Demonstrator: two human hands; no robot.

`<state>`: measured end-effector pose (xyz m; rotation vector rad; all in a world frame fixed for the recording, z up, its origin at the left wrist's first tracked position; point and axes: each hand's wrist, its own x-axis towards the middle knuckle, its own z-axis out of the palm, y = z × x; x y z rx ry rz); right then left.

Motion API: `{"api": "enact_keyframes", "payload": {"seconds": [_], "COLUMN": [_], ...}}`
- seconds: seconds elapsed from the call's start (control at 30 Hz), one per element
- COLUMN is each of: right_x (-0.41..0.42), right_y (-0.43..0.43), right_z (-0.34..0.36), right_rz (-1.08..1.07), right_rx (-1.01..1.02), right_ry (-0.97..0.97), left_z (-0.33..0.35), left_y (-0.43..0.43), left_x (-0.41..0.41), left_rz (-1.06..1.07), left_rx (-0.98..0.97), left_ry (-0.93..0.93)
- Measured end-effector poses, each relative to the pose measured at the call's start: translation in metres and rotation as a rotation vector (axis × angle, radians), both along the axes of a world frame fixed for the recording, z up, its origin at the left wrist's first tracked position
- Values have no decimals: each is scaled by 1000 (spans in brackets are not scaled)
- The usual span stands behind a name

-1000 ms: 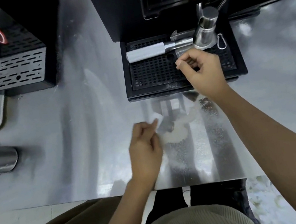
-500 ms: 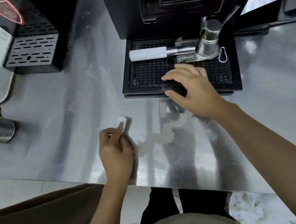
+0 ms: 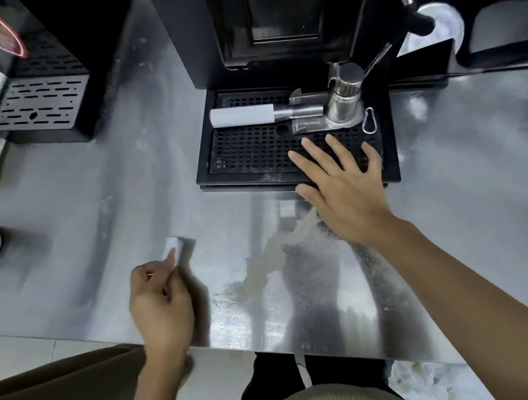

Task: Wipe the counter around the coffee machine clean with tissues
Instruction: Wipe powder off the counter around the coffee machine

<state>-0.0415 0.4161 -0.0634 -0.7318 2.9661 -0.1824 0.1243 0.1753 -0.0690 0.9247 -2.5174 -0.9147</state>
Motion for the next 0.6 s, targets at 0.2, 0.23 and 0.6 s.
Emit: {"api": "enact_keyframes", "payload": {"seconds": [0.2, 0.23, 0.6], "right_x": [-1, -1, 8], "right_y": [1, 1, 6], "right_z": [-1, 0, 1], "right_rz": [-6, -6, -43], "right_rx": [-25, -26, -77], "right_ry": [7, 6, -21], "left_z": [2, 3, 9], "left_y": [80, 85, 22], "left_x": [-5, -6, 9], "left_rz": [-236, -272, -68], "left_rx": [61, 95, 3], "left_ry": [84, 76, -20]}}
